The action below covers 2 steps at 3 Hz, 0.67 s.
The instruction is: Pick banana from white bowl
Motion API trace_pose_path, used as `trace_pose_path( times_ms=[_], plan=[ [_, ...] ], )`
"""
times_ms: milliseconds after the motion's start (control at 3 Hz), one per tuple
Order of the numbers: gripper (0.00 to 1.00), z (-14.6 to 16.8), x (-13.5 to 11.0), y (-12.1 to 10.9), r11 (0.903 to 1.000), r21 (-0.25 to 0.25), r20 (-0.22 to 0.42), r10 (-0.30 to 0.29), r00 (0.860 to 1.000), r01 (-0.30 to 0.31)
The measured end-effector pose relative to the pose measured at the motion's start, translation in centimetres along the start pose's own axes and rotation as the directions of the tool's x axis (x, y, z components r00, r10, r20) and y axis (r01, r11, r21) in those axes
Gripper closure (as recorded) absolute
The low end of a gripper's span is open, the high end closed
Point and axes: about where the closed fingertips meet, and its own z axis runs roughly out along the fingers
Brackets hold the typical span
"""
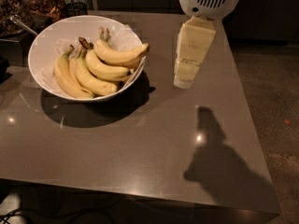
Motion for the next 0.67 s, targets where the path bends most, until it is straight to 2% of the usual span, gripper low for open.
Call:
trace_pose_path(
  times_ms=[333,667],
  plan=[
    [0.00,0.6,-3.8,-1.1,0.9990,-0.045,0.045,-0.005,0.999,0.007],
    [0.00,1.7,-9.0,-2.7,0.9966,-0.066,0.086,-0.043,0.995,0.049]
  ],
)
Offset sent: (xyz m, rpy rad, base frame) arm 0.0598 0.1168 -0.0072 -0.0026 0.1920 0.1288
